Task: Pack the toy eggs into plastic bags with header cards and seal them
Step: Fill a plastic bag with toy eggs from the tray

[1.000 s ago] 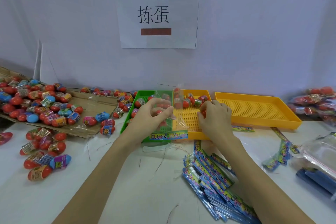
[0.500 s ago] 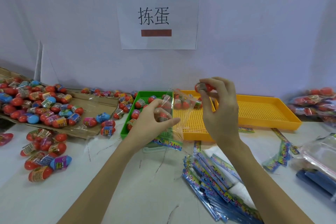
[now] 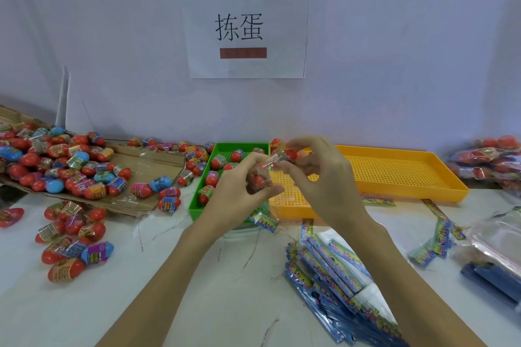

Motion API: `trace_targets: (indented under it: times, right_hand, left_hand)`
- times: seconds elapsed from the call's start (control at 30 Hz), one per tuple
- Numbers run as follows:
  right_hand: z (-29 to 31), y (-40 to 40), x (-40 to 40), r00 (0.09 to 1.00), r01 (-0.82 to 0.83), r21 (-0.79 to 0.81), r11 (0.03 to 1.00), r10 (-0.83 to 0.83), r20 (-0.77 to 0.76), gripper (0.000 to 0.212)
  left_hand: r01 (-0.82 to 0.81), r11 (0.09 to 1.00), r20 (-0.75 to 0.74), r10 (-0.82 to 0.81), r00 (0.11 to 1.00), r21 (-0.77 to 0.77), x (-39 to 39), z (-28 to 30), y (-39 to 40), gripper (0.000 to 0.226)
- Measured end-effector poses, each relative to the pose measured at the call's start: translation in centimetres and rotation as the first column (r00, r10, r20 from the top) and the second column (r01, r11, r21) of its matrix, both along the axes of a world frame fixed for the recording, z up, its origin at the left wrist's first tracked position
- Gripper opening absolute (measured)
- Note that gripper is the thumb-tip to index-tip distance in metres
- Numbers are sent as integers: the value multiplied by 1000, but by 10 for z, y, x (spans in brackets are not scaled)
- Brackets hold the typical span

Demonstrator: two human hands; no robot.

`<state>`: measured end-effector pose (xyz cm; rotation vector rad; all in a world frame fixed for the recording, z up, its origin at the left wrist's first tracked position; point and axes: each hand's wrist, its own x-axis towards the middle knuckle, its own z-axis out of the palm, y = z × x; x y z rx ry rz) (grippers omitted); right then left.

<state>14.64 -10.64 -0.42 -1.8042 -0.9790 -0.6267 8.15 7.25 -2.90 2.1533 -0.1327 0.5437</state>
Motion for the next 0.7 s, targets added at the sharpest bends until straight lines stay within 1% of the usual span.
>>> trace_targets:
  times: [0.2, 0.37, 0.47, 0.53, 0.6, 0.7]
  right_hand:
    - [2, 0, -1, 997, -78, -51, 996, 78, -12, 22]
    - [0, 2, -6, 988, -119, -39, 992, 115, -100, 15]
    - [2, 2, -5, 984, -137, -46, 989, 131, -123, 18]
    - [3, 2, -4, 987, -132, -105, 986, 121, -110, 24]
    - [2, 1, -2, 991, -107, -145, 984, 93, -99, 25]
    - [2, -4, 3, 990, -67, -120, 991, 52, -128, 17]
  left_hand:
    - [-16, 999, 61, 19, 998, -45, -4, 7, 0, 44]
    - [-19, 999, 82, 22, 996, -29, -6, 9, -1, 41]
    - [-18, 999, 75, 21, 997, -39, -6, 9, -1, 41]
    - [-10, 999, 72, 13, 997, -37, -7, 10, 0, 38]
    - [10, 999, 39, -8, 999, -50, -6, 10, 3, 36]
    - [92, 979, -61, -104, 993, -183, -6, 12, 7, 34]
